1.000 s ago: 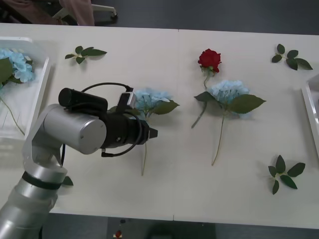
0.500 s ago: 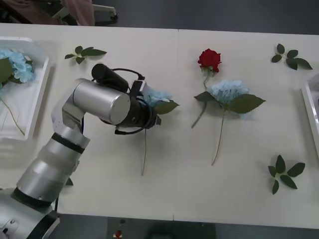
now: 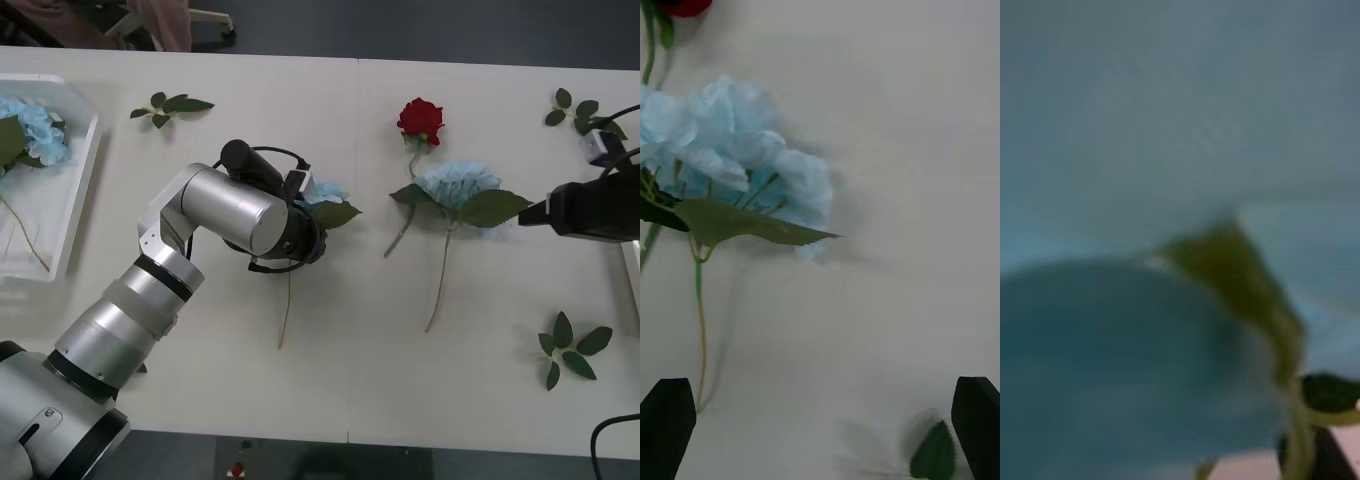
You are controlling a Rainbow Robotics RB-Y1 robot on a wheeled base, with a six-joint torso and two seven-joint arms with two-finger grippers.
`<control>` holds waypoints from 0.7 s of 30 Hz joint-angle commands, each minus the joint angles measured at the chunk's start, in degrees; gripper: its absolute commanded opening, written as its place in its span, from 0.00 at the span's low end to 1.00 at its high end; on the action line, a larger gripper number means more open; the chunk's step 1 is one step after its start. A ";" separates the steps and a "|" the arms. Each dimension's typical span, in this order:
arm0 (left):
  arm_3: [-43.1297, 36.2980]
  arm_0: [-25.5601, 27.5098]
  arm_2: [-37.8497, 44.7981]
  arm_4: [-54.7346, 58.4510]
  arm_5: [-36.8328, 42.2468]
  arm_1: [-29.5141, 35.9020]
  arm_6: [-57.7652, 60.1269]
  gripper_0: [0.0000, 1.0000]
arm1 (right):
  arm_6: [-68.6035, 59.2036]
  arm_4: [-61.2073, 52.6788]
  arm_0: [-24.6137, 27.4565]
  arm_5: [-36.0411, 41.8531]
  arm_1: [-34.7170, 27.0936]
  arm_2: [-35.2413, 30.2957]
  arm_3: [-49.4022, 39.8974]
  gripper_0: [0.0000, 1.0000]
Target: Put the red flowers into the right box and the blue flowers into the left box
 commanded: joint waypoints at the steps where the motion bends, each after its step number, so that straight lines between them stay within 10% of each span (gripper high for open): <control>1: -0.87 -1.74 0.25 -0.59 -0.38 0.05 -1.41 0.00 | -5.09 1.55 -1.51 -1.23 2.24 3.09 -1.84 1.00; 21: -2.28 -2.27 1.39 -1.30 1.12 0.57 -1.68 0.00 | -18.71 12.63 -4.85 -11.86 5.49 24.62 2.29 1.00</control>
